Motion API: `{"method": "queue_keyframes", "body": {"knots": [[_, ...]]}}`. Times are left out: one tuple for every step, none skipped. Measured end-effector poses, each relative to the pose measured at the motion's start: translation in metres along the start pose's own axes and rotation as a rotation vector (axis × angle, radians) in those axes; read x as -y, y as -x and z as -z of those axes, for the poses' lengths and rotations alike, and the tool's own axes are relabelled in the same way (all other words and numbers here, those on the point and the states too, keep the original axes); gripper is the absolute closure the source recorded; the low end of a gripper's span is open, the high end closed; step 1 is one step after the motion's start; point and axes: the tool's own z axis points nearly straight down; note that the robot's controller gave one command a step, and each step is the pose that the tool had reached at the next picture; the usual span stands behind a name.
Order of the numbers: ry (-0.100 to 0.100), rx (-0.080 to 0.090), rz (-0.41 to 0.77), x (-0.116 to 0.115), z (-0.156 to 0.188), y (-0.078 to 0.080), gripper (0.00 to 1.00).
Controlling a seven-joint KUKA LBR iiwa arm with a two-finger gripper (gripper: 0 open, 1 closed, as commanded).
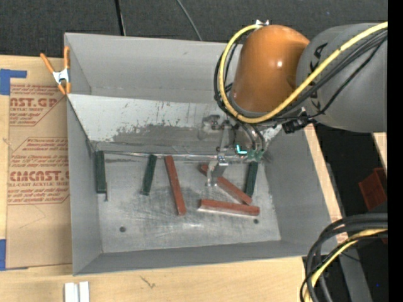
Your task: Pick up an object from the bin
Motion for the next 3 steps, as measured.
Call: {"method": "queue_keyframes", "body": {"knots": [[0.0, 0.008, -0.001, 0.0, 0.004, 0.002, 0.0], [-0.001, 0.012, 0.055, 0.022, -0.065, -0.01, 0.0], [0.001, 0.019, -0.047, 0.033, -0.129, -0.015, 1.0]]}}
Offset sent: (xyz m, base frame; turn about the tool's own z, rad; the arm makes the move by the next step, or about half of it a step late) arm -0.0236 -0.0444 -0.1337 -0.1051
